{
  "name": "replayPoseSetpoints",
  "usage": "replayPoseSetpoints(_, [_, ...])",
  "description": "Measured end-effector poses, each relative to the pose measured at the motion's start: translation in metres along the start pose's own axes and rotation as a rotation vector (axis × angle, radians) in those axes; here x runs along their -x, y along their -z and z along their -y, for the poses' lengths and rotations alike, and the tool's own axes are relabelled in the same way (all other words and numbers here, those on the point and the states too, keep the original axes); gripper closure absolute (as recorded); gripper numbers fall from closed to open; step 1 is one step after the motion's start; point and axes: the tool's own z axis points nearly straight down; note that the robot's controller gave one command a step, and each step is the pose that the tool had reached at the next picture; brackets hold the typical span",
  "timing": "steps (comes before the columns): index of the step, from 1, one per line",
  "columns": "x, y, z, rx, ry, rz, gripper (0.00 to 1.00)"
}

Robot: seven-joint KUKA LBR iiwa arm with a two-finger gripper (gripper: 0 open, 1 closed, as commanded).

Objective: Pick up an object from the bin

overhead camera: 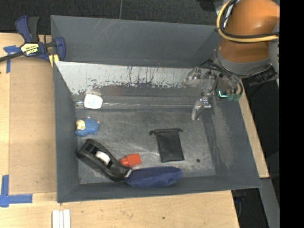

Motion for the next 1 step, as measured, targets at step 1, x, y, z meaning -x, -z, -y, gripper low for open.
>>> replayPoseSetpoints(1, [-0.0202,-0.1588,-0.0528,0.001,-0.146,0.014,0.0])
